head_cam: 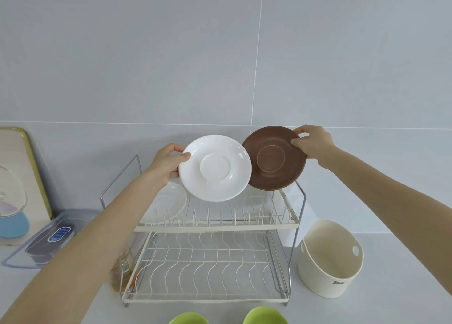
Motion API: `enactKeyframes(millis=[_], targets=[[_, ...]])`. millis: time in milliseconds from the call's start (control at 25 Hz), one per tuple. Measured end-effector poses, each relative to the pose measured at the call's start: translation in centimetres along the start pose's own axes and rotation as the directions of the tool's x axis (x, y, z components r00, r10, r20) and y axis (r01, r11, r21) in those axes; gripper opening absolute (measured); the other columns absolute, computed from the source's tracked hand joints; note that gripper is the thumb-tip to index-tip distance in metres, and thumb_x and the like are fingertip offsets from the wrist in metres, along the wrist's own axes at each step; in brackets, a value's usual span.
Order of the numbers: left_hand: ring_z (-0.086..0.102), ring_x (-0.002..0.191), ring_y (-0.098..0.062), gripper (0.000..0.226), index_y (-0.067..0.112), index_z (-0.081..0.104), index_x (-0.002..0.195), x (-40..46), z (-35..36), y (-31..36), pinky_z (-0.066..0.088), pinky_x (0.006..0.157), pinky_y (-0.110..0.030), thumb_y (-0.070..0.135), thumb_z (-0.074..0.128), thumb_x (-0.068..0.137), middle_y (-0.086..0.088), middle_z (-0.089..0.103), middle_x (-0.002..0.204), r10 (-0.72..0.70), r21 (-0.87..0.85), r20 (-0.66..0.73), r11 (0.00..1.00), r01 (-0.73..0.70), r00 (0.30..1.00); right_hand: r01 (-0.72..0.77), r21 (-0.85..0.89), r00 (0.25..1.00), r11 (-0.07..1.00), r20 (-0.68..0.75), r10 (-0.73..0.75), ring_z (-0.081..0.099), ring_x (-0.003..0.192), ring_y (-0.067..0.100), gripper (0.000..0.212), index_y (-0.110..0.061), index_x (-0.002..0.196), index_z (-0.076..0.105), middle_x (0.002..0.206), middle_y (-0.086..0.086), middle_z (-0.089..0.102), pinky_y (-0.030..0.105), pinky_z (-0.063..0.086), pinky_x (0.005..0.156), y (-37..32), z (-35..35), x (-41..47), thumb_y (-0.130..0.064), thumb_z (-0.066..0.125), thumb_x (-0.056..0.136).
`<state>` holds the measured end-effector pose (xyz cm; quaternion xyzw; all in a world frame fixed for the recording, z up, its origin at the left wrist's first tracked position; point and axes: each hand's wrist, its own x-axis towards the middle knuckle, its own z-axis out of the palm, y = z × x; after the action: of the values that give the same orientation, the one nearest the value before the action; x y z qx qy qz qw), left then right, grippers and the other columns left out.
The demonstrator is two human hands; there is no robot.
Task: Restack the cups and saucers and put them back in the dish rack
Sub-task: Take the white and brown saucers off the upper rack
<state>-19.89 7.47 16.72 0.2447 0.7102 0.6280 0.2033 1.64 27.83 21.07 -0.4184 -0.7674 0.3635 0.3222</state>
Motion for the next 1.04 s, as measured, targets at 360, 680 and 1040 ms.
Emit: enactKeyframes(millis=[360,680,1040], targets=[[0.058,0.066,-0.014,0.017,0.02,0.051,0.075,-7.3,-3.8,-1.1,0.051,0.041,-0.014,0.01,0.054,0.089,-0.001,0.059,0.079,-0.014,-0.054,-0.023,0.998,0.013,1.0,-0.073,0.214,0.994,0.974,0.1,0.052,0.061,0.086,0.026,0.027,-0.004,0.112,0.063,0.098,0.014,0.063,0.033,0.053,0.078,1.8,-2.3,-8.1,-0.005,0.054,0.086],[0.061,0.04,-0.002,0.016,0.021,0.054,0.076,-13.6,-7.3,-6.4,0.049,0.039,-0.011,0.012,0.055,0.089,0.003,0.066,0.066,-0.138,-0.097,-0.029,0.986,0.134,0.99,-0.168,0.313,0.97,0.935,0.22,0.101,0.06,0.066,0.017,0.023,-0.006,0.109,0.063,0.089,0.012,0.064,0.019,0.055,0.058,5.5,0.9,-16.1,-0.005,0.055,0.087],[0.062,0.042,0.002,0.013,0.023,0.055,0.081,-19.4,-10.5,-15.2,0.052,0.045,-0.012,0.013,0.052,0.09,0.011,0.069,0.059,-0.323,-0.064,-0.022,0.945,0.321,0.946,-0.4,0.323,0.881,0.858,0.394,0.262,0.06,0.067,0.017,0.021,-0.009,0.108,0.064,0.08,0.007,0.065,0.015,0.054,0.053,13.4,5.2,-24.6,-0.007,0.055,0.088]])
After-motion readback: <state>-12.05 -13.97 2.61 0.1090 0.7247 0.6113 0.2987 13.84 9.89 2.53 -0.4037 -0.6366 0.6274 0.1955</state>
